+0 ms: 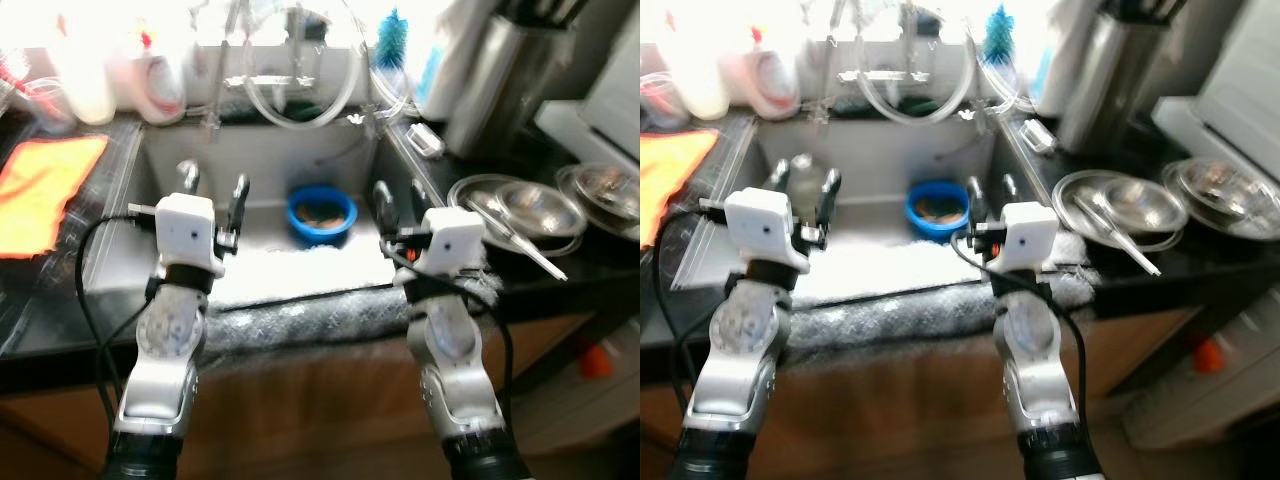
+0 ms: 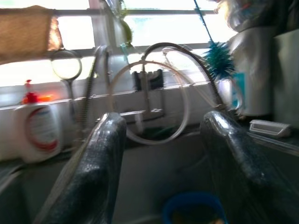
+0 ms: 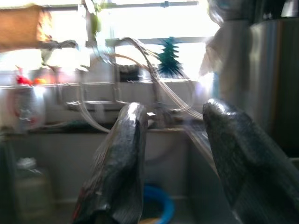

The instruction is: Kitchen organization

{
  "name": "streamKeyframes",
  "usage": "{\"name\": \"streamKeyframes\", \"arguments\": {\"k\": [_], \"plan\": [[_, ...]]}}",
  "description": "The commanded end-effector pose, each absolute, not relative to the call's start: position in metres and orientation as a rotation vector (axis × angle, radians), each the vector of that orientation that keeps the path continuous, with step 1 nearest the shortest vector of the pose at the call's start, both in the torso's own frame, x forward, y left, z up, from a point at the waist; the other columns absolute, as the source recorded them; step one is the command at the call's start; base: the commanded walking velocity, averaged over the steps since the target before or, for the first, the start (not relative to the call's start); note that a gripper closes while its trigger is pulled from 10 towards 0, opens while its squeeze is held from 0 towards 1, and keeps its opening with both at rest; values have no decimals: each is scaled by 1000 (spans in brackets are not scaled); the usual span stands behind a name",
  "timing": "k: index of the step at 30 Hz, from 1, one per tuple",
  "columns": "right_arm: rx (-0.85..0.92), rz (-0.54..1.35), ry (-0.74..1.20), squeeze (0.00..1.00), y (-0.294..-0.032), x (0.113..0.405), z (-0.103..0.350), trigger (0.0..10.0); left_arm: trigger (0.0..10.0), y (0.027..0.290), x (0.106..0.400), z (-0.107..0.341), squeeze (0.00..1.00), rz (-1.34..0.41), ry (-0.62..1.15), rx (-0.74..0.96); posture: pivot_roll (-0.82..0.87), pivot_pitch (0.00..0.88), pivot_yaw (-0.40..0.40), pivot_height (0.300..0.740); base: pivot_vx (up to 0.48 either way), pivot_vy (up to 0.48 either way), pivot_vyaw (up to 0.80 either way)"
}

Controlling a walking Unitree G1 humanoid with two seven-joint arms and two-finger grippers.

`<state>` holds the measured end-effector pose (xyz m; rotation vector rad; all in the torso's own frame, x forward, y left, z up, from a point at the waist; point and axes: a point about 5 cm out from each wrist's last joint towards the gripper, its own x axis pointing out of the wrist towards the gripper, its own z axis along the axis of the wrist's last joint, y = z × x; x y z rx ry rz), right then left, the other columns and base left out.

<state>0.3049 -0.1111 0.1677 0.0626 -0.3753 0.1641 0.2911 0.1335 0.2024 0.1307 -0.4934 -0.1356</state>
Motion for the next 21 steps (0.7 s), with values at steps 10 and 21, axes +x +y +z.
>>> {"name": "streamKeyframes", "arguments": {"k": [10, 21], "plan": [[68, 179, -389, 0, -106, 303, 171, 10000, 10000, 136, 290, 203, 0, -144, -498, 132, 26, 0, -77, 740, 0, 0, 0], [54, 189, -391, 0, -105, 302, 171, 10000, 10000, 137, 291, 202, 0, -136, -491, 127, 26, 0, -80, 740, 0, 0, 0]]}}
